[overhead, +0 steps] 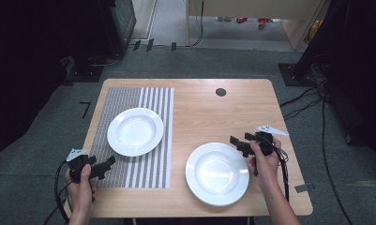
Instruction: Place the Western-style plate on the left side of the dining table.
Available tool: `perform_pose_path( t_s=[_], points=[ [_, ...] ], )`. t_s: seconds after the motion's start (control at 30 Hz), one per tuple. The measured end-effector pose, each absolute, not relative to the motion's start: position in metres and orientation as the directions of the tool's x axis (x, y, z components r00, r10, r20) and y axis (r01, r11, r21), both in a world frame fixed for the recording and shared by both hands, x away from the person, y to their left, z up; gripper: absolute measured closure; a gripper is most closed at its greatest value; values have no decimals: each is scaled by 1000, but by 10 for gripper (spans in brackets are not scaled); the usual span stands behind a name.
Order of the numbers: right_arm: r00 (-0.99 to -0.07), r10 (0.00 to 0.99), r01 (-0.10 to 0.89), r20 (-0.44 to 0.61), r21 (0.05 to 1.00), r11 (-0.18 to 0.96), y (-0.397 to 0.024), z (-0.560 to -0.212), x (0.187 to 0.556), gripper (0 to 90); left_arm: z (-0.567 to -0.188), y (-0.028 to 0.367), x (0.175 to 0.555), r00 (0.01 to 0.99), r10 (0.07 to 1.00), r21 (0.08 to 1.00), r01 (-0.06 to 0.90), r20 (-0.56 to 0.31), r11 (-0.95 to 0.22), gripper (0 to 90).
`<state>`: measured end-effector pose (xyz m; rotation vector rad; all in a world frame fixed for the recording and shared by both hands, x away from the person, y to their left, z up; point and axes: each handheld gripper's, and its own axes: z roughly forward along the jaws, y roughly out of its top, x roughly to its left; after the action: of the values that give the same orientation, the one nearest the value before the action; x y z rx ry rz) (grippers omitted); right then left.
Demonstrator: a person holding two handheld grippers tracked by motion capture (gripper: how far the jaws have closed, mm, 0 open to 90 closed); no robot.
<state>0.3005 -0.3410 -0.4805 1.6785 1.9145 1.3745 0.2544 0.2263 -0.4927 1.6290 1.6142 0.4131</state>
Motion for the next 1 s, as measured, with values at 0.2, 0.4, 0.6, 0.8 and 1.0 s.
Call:
perform_pose_path(
  t_s=[0.2, 0.4, 0.6, 0.8, 1.0],
  points=[
    [-286, 884, 643, 370, 758, -109, -359, -485, 288, 211, -497, 229, 245, 126, 959, 726, 680, -254, 103, 142],
    [-256, 896, 654, 362, 747, -115, -377, -492, 272, 208, -499, 240, 235, 110, 965, 730, 675, -239, 103, 142],
    [-237, 905, 658, 353, 744, -118, -390, -495, 259, 202, -500, 244, 229, 107, 967, 731, 675, -232, 101, 142],
    [-213, 920, 650, 330, 750, -119, -405, -496, 247, 200, -504, 250, 224, 102, 971, 725, 683, -216, 89, 142],
    [-193, 931, 668, 311, 737, -108, -413, -506, 239, 197, -505, 254, 220, 101, 975, 725, 684, -197, 76, 142]
  ],
)
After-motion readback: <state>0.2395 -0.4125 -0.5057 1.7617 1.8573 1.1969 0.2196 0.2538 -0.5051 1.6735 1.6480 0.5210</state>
